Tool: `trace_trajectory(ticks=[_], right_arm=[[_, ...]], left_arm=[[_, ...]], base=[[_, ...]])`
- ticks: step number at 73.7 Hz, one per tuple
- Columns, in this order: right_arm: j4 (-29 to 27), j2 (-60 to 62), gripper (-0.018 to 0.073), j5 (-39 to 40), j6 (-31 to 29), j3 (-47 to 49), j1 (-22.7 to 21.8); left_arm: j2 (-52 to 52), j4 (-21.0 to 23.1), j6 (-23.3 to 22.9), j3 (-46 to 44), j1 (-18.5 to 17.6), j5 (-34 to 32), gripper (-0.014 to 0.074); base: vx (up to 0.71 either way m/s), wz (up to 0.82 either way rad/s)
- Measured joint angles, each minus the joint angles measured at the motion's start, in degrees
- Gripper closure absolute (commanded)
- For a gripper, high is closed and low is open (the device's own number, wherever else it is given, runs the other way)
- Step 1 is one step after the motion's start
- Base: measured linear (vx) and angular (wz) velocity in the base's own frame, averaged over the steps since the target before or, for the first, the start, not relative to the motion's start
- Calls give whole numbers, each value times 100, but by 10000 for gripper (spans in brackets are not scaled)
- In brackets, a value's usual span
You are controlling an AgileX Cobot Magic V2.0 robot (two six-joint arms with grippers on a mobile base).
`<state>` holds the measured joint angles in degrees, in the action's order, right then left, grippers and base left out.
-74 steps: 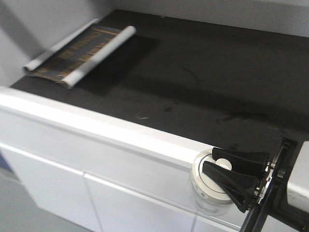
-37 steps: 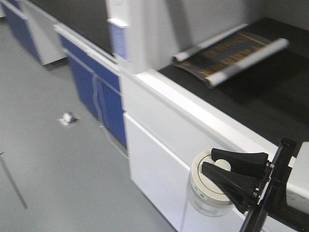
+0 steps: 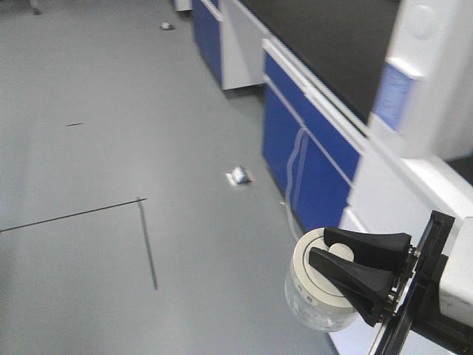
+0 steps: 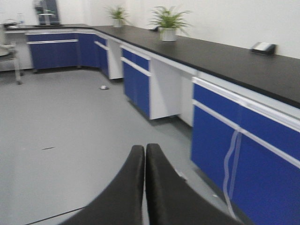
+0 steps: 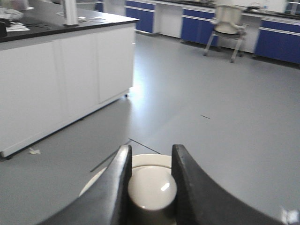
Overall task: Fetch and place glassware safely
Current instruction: 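Drive the base to the black lab bench holding the jar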
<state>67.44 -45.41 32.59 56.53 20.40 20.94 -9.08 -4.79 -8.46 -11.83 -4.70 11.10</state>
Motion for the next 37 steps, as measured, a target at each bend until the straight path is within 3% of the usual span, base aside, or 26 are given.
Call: trace_trajectory(ticks=[37], right_arm=[[0,0,560,5,0,0,0]], left_arm=[[5,0,0,0,0,0,603]], base=[[20,66]])
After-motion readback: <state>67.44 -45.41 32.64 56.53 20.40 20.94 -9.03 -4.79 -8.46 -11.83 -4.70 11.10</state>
